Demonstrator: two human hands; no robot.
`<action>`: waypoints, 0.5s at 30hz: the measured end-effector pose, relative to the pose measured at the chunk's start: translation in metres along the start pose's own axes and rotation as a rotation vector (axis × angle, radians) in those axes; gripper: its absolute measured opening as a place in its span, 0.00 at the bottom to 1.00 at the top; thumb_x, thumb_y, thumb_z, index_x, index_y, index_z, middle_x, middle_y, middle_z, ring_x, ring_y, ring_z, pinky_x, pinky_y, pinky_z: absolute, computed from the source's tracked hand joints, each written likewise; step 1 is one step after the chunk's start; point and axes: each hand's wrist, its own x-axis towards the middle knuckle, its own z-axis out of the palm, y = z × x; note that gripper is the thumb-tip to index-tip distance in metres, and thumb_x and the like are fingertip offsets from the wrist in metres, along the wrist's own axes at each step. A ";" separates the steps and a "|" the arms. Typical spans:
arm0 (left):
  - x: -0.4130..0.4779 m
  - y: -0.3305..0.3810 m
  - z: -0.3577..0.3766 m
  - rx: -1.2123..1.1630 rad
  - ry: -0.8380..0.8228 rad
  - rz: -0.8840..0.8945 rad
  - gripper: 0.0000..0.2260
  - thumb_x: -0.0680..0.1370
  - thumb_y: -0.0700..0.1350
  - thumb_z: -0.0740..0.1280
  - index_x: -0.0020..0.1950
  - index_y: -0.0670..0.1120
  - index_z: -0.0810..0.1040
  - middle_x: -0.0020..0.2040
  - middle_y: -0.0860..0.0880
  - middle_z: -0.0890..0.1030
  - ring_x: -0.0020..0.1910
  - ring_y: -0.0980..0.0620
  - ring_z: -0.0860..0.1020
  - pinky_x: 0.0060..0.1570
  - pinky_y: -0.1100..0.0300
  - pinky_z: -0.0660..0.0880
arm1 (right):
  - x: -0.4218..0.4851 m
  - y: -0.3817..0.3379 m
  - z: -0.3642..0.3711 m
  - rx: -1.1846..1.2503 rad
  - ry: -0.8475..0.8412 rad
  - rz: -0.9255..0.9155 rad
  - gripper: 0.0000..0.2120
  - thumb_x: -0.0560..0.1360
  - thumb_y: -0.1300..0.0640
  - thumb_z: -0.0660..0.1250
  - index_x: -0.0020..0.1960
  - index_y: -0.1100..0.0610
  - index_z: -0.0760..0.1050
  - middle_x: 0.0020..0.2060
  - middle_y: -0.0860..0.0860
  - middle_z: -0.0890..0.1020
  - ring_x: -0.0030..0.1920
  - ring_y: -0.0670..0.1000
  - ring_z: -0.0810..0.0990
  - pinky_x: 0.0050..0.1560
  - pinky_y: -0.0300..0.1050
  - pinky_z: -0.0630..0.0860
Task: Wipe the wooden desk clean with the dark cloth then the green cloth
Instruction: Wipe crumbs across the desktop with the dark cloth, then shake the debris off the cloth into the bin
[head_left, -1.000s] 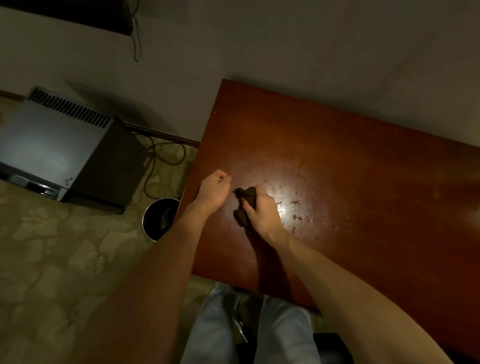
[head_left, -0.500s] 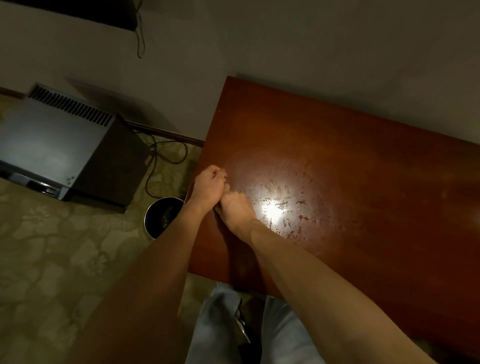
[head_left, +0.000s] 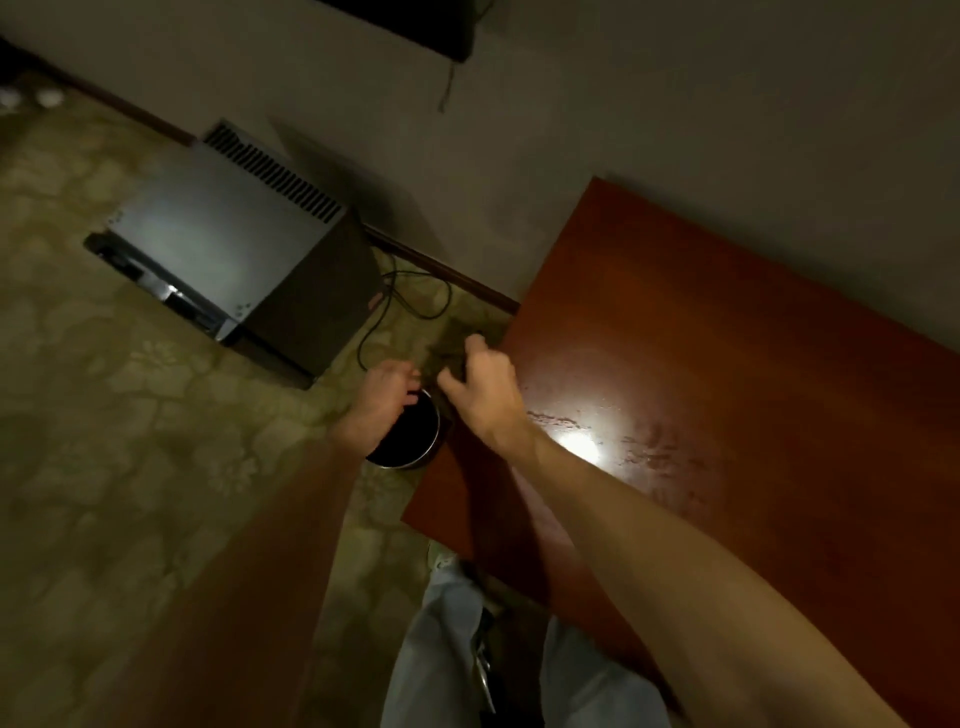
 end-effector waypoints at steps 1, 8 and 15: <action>-0.001 -0.006 -0.008 0.031 0.001 0.020 0.10 0.87 0.45 0.58 0.57 0.44 0.79 0.52 0.44 0.82 0.47 0.48 0.79 0.43 0.59 0.72 | -0.002 0.003 -0.005 0.042 0.051 0.024 0.12 0.80 0.56 0.70 0.57 0.62 0.72 0.48 0.60 0.84 0.46 0.61 0.83 0.41 0.52 0.77; -0.011 -0.031 -0.014 0.096 -0.091 0.051 0.10 0.86 0.49 0.62 0.62 0.47 0.79 0.52 0.48 0.83 0.51 0.48 0.82 0.49 0.55 0.74 | -0.067 0.097 -0.072 0.018 0.245 0.370 0.11 0.83 0.56 0.67 0.62 0.61 0.72 0.49 0.52 0.82 0.44 0.51 0.83 0.46 0.51 0.85; -0.034 -0.024 0.028 0.178 -0.195 0.136 0.10 0.86 0.54 0.60 0.62 0.54 0.77 0.56 0.47 0.81 0.54 0.46 0.80 0.55 0.50 0.75 | -0.083 0.108 -0.062 -0.191 0.155 0.394 0.07 0.83 0.59 0.66 0.56 0.59 0.68 0.49 0.56 0.80 0.41 0.51 0.80 0.38 0.42 0.77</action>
